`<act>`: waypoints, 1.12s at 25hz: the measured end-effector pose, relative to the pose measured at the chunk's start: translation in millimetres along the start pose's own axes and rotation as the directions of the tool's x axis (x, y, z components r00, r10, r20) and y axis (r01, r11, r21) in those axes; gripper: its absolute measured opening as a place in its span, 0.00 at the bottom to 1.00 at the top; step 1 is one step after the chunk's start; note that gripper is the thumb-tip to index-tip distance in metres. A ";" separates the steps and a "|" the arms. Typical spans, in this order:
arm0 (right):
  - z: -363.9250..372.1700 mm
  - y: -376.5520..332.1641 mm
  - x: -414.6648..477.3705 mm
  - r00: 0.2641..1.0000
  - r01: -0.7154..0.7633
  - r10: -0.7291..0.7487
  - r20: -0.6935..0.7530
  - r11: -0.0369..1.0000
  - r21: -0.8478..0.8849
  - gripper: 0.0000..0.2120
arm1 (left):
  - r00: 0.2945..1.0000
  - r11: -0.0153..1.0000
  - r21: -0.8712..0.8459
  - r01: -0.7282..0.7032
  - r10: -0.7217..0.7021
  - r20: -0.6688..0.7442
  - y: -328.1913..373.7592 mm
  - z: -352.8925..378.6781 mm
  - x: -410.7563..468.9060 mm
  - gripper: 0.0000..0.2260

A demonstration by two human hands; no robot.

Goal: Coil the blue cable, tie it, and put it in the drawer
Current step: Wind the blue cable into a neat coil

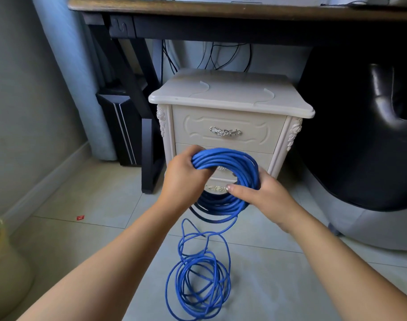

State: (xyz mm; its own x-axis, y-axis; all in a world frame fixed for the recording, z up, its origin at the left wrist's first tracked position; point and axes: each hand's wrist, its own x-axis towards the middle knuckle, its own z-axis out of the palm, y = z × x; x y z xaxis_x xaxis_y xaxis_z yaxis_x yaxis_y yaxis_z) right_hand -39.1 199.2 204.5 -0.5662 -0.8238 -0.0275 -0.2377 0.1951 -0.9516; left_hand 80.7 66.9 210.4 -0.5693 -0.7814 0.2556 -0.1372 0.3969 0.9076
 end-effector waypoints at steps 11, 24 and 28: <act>17.3 1.6 -1.7 0.999 0.025 -0.028 0.025 0.991 0.135 0.27 | 0.874 0.706 -0.609 0.363 -0.483 -0.039 3.8 7.4 -2.5 0.03; 0.7 0.8 10.0 0.964 0.057 0.027 -0.264 0.950 0.306 0.13 | 0.894 0.857 -0.278 0.434 -0.370 0.254 0.8 16.2 -11.0 0.13; -4.5 -1.7 9.3 0.974 0.097 -0.117 -0.192 0.989 -0.113 0.13 | 0.974 0.999 0.011 -0.048 0.044 0.223 5.6 3.9 -1.8 0.34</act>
State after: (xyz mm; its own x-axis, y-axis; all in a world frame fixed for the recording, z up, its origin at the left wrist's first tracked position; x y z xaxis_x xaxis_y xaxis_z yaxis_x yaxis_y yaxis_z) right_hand -47.5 193.6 207.2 -0.6751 -0.7236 0.1433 -0.3786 0.1731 -0.9092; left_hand 77.8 72.4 213.8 -0.7410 -0.6363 0.2146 -0.1190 0.4389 0.8906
